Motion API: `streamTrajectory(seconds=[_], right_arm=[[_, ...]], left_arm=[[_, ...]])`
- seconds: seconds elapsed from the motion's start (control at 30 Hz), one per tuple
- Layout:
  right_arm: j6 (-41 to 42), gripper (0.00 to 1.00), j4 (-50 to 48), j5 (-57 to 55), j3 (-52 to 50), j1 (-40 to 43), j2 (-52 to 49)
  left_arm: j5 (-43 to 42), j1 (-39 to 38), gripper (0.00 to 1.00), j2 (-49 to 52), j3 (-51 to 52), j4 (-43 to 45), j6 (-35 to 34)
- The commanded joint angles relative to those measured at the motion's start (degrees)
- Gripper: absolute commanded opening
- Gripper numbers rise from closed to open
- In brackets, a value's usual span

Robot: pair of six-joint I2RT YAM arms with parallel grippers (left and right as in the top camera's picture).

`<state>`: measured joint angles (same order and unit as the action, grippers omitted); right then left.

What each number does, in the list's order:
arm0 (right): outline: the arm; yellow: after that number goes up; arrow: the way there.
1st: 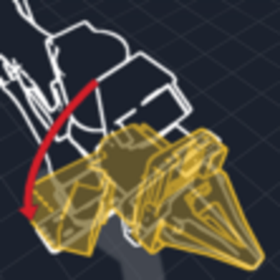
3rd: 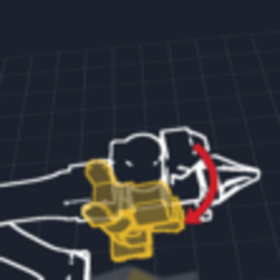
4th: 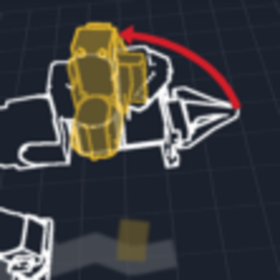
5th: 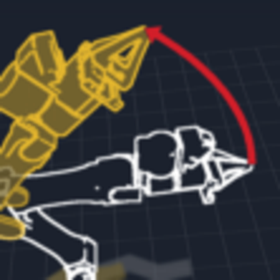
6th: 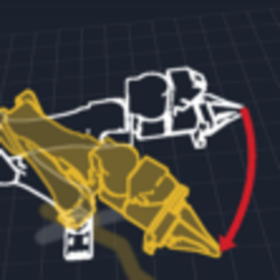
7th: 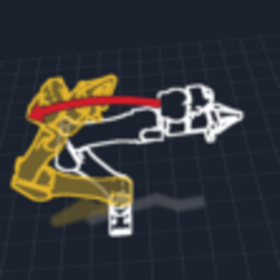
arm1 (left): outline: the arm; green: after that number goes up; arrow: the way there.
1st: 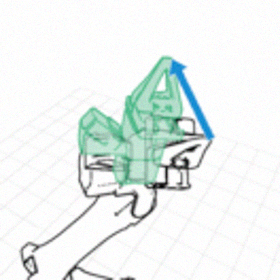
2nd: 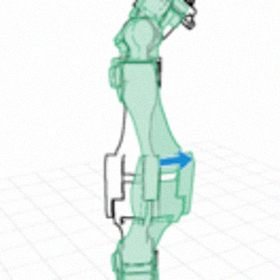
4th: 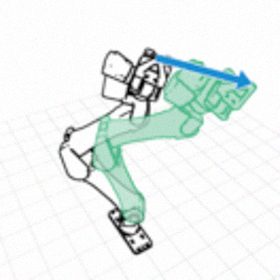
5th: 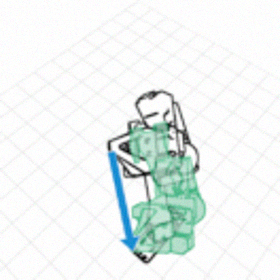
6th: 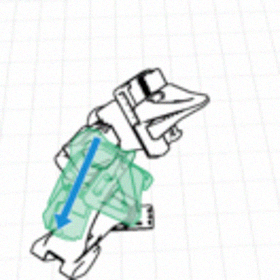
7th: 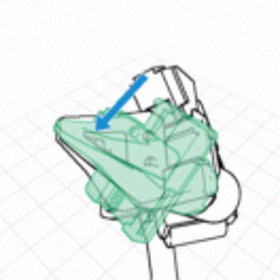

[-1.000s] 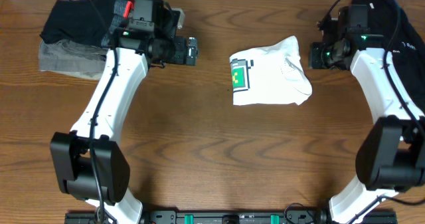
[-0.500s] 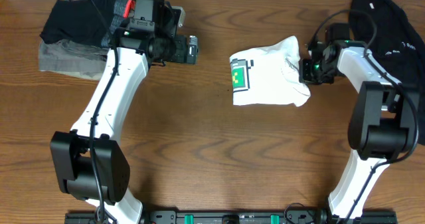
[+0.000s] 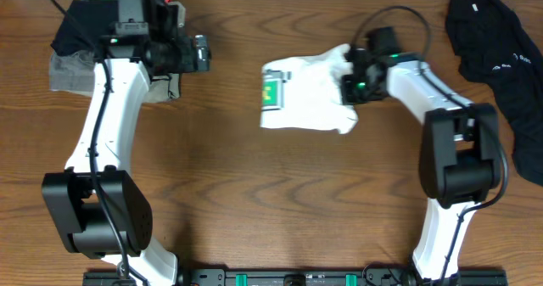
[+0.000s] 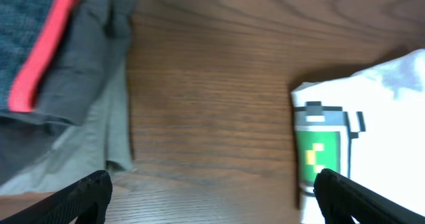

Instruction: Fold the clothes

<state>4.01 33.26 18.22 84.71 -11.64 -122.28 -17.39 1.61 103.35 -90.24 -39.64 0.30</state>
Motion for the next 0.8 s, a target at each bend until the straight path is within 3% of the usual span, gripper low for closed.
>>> streamTrajectory(seconds=[0.0, 0.2, 0.23, 0.4, 0.5, 0.57, 0.77], right_arm=[[3.8, 0.01, -2.4, 1.3, 0.8, -2.7, -0.3], [4.3, 0.02, -4.1, 2.2, 0.8, -6.1, -0.3], [4.3, 0.08, -4.0, 3.0, 0.9, -6.3, -0.3], [6.6, 0.7, 1.7, 4.7, 6.4, -5.1, 1.8], [6.6, 0.93, 6.9, 2.8, 11.6, -2.2, 4.2], [6.1, 0.99, 10.6, 1.3, 15.4, 0.4, 5.7], [5.6, 0.99, 18.4, -5.2, 21.0, 9.1, 7.8]], left_arm=[[0.5, 1.8, 0.98, -0.5, 0.1, 0.1, 1.8], [0.5, 5.2, 0.98, -0.5, 0.1, 0.1, 3.1], [0.5, 5.6, 0.98, -0.5, 0.1, 0.1, 3.1], [-2.4, 5.0, 0.98, -1.6, -0.1, 0.2, 4.1], [-2.5, 1.0, 0.98, -2.8, -0.1, 1.2, 4.4], [-2.4, -2.9, 0.98, -2.9, -0.2, 2.0, 4.4], [8.8, -16.7, 0.98, -1.4, -0.2, 3.7, 4.4]])
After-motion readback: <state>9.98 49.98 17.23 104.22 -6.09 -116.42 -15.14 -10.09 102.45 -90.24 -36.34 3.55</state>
